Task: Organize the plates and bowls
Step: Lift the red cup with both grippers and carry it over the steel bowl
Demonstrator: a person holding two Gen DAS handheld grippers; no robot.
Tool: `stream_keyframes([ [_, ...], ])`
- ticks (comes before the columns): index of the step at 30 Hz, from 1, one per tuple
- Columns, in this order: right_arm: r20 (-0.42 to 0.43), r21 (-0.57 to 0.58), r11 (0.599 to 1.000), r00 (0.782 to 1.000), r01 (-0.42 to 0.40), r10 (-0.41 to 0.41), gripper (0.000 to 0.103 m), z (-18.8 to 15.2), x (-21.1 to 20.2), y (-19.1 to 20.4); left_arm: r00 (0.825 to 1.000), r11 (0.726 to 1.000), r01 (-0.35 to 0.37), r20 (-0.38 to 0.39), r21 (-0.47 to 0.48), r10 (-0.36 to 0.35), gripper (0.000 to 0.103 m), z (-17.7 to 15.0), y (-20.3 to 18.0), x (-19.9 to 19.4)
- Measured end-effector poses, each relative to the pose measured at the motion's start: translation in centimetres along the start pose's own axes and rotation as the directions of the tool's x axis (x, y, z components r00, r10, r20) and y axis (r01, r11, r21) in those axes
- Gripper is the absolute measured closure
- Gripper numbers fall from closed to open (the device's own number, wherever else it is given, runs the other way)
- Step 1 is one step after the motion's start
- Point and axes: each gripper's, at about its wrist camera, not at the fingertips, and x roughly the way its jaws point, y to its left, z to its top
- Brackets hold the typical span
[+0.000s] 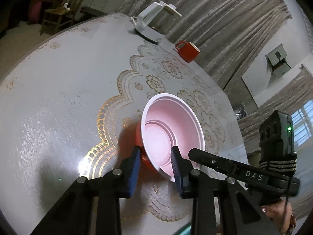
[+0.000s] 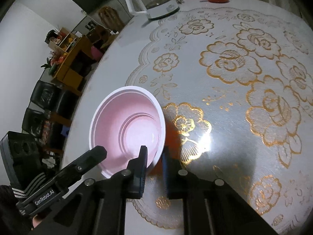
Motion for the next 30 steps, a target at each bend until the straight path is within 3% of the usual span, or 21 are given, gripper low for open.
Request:
stream_keyframes([
  [13, 0.1, -0.011, 1.0, 0.995, 0.026, -0.025, 0.09, -4.8, -6.2, -1.3, 0.997, 0.995, 0.068, 0.021, 0.069, -0.07, 0.072, -4.7, -4.7, -2.2],
  [30, 0.242, -0.021, 1.0, 0.97, 0.02, -0.014, 0.09, -12.2, -12.2, -1.6, 0.991, 0.985, 0.125, 0.041, 0.12, -0.131, 0.072, -10.4, -7.6, -5.1],
])
